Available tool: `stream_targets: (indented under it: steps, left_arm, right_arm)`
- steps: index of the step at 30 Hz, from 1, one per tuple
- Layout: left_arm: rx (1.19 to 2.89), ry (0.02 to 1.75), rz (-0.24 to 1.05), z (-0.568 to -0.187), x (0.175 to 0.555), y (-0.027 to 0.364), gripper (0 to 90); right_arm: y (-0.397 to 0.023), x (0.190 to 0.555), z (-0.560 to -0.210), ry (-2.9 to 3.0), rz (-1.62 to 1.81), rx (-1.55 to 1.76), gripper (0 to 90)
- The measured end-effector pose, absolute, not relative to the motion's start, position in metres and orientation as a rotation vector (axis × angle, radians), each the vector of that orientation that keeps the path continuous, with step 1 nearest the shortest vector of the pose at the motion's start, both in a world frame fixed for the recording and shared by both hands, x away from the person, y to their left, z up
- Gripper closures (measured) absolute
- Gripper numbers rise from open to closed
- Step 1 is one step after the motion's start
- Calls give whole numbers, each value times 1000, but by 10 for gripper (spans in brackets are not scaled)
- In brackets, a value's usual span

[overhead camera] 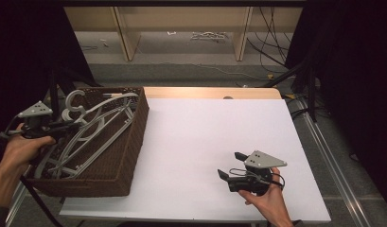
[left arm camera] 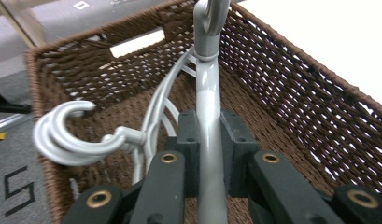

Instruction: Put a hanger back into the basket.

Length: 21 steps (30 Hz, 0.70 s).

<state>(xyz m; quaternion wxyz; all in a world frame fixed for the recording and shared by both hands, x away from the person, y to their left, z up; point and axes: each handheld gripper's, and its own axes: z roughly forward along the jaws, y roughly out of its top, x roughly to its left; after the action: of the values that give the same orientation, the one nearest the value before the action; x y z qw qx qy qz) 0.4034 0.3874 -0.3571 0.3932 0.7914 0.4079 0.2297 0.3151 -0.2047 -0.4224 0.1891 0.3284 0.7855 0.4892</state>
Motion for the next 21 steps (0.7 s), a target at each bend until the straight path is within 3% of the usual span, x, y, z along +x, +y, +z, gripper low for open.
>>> stream_targets:
  steps: [6,15,21]
  left_arm:
    - [2033,965,564,-364,407,379,795]
    - [1947,1208,443,-395,411,387,783]
    - [1923,1278,473,-405,415,393,768]
  right_arm:
    - [-205,315,-423,2219,1368,927,176]
    - [-205,315,-423,2223,1362,923,176]
    - [-204,316,-425,2217,1377,920,176]
